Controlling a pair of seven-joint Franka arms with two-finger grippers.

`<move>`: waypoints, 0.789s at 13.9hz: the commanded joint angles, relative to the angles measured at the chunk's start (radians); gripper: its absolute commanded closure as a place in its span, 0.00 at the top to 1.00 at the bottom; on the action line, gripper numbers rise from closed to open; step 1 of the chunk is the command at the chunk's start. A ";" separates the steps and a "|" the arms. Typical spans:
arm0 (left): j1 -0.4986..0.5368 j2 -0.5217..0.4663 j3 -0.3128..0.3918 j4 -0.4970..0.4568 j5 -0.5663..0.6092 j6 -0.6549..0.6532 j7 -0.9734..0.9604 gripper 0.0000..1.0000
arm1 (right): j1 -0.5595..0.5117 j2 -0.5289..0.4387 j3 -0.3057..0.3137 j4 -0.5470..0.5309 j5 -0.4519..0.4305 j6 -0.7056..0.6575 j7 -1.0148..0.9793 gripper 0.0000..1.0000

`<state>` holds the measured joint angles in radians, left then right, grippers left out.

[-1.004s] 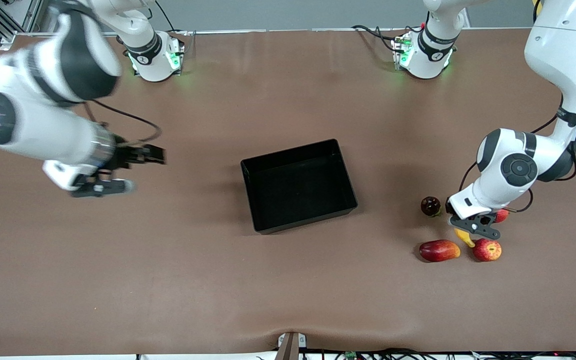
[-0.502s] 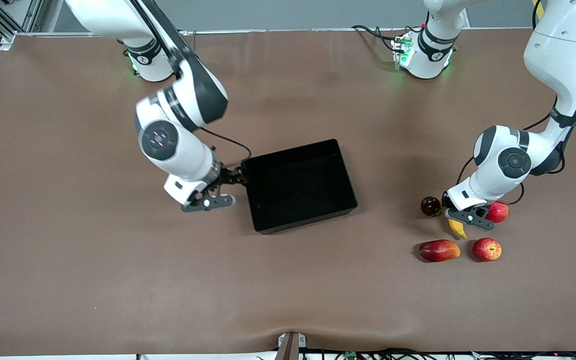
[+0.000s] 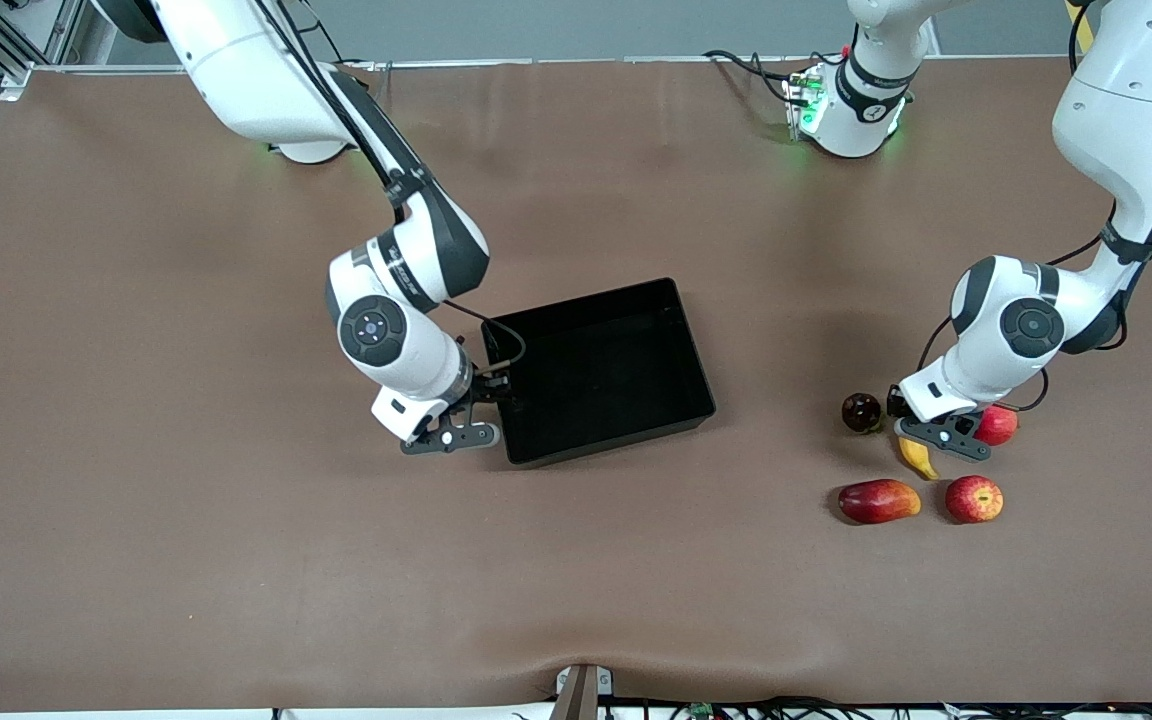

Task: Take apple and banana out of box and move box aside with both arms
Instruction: 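Lower the banana beside the plum while the right gripper reaches the box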

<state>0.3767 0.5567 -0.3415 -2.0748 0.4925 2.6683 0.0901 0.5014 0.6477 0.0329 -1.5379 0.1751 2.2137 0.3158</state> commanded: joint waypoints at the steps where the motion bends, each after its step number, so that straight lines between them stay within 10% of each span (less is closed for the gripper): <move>1: 0.013 -0.009 -0.005 -0.004 0.029 0.013 -0.001 1.00 | 0.035 0.026 -0.008 0.032 0.007 0.000 0.009 1.00; 3: 0.011 -0.038 -0.011 -0.004 0.029 0.007 -0.009 1.00 | 0.042 0.030 -0.008 0.032 0.009 -0.002 0.009 0.97; 6: 0.011 -0.104 -0.039 -0.001 0.022 -0.072 -0.007 1.00 | 0.045 0.041 -0.008 0.019 0.009 -0.005 0.011 0.61; 9: 0.011 -0.191 -0.102 0.012 0.003 -0.194 -0.038 1.00 | 0.055 0.052 -0.008 0.021 0.010 -0.008 0.011 0.02; 11: 0.011 -0.247 -0.138 0.036 0.000 -0.261 -0.044 1.00 | 0.054 0.050 -0.007 0.025 0.010 -0.014 0.008 0.00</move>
<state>0.3796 0.3866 -0.4452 -2.0385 0.4946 2.4773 0.0592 0.5466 0.6948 0.0325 -1.5311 0.1751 2.2116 0.3181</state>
